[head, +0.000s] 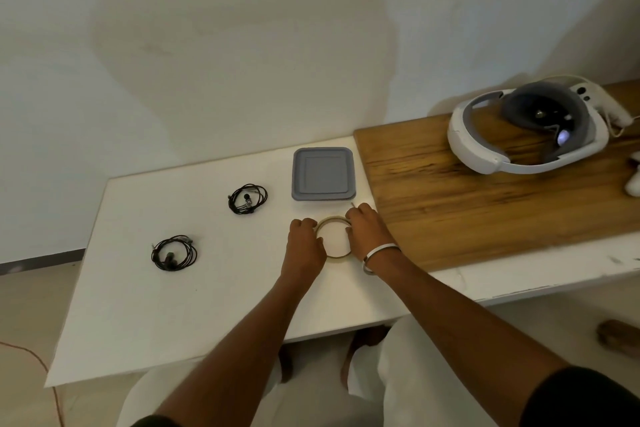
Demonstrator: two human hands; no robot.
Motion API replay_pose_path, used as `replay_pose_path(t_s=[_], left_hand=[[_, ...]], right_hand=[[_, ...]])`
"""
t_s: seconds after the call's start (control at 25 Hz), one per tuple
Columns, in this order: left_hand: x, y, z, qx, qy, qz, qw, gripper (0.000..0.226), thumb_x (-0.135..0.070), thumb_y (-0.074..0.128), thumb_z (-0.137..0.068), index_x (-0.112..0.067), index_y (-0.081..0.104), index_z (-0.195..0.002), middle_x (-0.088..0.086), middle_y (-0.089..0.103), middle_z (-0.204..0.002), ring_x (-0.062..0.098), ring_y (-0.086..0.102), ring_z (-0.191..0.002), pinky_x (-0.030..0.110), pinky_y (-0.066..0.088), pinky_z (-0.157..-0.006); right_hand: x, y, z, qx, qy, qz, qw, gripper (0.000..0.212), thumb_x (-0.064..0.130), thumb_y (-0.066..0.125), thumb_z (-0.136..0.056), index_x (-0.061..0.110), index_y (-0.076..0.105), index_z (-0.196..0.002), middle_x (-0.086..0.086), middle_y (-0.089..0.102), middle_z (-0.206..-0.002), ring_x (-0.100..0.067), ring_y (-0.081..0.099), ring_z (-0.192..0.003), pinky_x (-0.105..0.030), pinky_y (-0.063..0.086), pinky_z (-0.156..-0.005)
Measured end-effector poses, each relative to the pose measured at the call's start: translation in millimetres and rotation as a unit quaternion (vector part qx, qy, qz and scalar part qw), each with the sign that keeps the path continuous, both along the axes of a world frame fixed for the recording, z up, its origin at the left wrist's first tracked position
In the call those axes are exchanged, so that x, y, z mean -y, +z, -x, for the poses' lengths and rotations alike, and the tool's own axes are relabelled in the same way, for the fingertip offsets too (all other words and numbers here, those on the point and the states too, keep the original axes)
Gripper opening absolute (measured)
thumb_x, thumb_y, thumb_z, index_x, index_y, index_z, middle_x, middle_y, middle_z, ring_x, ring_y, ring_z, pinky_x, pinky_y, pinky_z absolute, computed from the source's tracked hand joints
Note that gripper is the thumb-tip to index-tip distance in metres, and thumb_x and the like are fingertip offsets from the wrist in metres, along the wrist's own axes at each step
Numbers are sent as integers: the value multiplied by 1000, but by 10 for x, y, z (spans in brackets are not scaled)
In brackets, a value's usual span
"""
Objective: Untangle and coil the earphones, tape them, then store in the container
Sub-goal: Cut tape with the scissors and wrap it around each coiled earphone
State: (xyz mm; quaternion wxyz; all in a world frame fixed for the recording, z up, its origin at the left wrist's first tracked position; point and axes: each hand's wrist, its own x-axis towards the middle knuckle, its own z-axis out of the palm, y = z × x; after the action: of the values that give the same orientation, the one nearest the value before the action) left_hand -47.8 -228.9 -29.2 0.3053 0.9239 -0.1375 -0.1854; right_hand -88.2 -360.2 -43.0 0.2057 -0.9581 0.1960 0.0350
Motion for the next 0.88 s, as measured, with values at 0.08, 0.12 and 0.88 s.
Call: replay_pose_path(t_s=[0.08,0.12,0.88], left_hand=[[-4,-3,-14,-4,8,0,1000,32,-2,55,-91,-4,53,-123,12,50,-122,15,49,-95,19,38,-81],[-7,-1,-17,-6,11,3,1000,32,-2,55,-90,-4,54,-122,12,50,-121,13,47,-92,20,38,-80],[-400,238,16,81,-6,83,993,31,9,50,-85,-13,54,-106,0,53,-106,11,50,-87,12,38,-66]], right_hand=[[-5,-15,-12,0,-11,-15,1000,29,6,57,-87,7,53,-116,-12,51,-120,-27,54,-107,-34,47,-89],[-7,-20,-17,-2,-16,-19,1000,30,4,57,-87,7,53,-116,-13,50,-120,-28,54,-107,-33,48,-89],[-194,405,-11,140,-56,-394,906,20,17,51,-95,13,64,-109,-7,70,-98,-15,67,-87,-20,52,-78]])
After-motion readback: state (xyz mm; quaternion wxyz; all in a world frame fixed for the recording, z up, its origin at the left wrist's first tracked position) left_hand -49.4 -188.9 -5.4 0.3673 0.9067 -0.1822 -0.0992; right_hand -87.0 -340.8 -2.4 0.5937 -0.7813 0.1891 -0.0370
